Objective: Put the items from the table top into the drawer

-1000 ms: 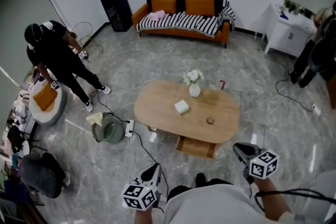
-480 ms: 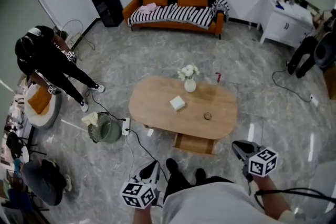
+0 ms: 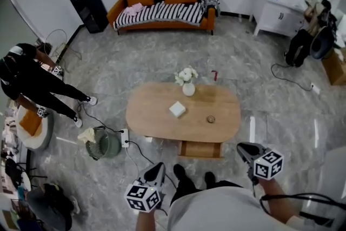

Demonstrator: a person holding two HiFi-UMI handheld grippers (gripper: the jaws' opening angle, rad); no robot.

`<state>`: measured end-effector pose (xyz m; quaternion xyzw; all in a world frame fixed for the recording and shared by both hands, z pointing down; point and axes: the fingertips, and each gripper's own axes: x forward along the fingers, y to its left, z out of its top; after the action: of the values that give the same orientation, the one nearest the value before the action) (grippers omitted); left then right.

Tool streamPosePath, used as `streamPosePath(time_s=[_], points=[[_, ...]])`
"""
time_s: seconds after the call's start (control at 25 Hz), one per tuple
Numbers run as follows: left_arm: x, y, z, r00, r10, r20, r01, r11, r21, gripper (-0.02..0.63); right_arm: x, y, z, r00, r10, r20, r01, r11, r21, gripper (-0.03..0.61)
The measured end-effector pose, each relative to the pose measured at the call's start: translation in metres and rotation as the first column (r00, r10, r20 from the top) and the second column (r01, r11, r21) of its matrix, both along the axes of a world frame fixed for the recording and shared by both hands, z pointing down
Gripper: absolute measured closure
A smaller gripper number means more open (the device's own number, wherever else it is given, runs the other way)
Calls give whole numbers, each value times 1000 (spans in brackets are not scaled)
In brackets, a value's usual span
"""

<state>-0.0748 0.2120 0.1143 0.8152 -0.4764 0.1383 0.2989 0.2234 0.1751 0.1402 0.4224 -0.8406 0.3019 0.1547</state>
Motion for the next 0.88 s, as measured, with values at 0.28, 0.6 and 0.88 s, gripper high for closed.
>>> streamPosePath(time_s=[0.28, 0.6, 0.88], points=[[-11, -36, 19, 994, 111, -6, -111, 993, -34, 612, -24, -17, 20, 998, 60, -25, -60, 998, -30, 535], [-12, -70, 43, 972, 236, 0, -236, 971, -38, 612, -41, -31, 42, 991, 116, -65, -120, 991, -63, 535], [-10, -84, 67, 949, 315, -23, -316, 947, -57, 612, -55, -36, 57, 980, 180, -84, -186, 979, -83, 535]])
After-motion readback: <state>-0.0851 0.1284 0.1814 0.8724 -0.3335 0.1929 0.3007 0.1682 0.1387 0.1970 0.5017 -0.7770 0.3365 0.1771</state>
